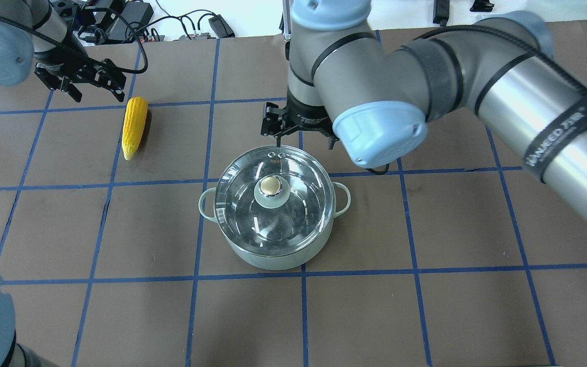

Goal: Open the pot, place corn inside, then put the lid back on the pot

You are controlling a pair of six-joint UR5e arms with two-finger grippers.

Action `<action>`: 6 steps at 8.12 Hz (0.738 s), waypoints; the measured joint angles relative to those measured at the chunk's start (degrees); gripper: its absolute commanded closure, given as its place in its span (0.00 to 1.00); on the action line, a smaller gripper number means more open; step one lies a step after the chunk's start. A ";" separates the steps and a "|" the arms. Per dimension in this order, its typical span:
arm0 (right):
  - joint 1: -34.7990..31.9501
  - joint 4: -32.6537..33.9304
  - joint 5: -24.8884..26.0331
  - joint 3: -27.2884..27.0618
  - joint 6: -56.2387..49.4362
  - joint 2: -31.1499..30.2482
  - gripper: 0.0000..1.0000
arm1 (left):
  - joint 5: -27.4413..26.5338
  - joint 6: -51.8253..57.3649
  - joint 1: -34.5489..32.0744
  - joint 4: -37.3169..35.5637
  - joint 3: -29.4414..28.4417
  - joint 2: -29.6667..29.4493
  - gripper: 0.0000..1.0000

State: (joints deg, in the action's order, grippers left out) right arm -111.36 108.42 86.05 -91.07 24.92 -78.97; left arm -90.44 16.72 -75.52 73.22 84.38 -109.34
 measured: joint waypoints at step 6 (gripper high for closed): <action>-7.65 1.76 2.16 -0.85 7.82 5.41 0.00 | 0.01 -0.58 0.81 -15.24 0.06 -16.27 0.00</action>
State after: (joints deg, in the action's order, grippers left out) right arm -119.01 110.17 88.21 -91.92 32.73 -73.56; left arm -90.43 16.15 -74.71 57.98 84.44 -125.61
